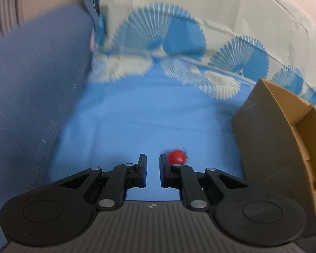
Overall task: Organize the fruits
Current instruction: 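Grasp the dark cherry with the right gripper while the left grasps the red tomato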
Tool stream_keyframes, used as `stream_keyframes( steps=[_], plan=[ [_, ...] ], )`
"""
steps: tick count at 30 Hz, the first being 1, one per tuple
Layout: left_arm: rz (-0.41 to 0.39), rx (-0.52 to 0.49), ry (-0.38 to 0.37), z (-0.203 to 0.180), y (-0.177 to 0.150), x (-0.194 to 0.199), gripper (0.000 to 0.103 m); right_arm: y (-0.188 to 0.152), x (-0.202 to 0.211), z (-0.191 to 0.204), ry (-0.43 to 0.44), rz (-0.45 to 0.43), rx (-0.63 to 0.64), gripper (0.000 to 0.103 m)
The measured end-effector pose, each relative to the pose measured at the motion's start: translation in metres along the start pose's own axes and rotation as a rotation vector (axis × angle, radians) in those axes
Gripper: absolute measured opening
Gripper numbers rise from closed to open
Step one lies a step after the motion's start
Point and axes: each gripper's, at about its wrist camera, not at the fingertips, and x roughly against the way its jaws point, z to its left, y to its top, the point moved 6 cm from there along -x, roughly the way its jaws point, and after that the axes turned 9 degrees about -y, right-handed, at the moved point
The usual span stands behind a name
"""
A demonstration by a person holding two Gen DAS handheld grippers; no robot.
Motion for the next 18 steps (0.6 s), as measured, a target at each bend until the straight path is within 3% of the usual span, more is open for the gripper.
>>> stream_keyframes(
  steps=[2,6,10,14,18],
  plan=[
    [0.032,0.021,-0.015,0.001,-0.001,-0.012,0.014,-0.006,-0.002,0.002,0.0,0.024,-0.01,0.027],
    [0.061,0.051,-0.041,-0.001,-0.002,-0.029,0.026,-0.016,-0.008,0.005,-0.017,0.064,-0.005,0.027],
    [0.072,0.026,-0.039,-0.009,0.0,-0.048,0.029,-0.019,-0.011,0.007,-0.024,0.068,0.017,0.027],
    [0.078,-0.032,-0.002,-0.016,0.001,-0.067,0.042,-0.018,-0.013,0.005,-0.021,0.072,0.005,0.027],
    [0.073,-0.044,0.001,-0.017,0.005,-0.079,0.046,-0.016,-0.013,0.006,-0.024,0.074,0.004,0.027]
  ],
)
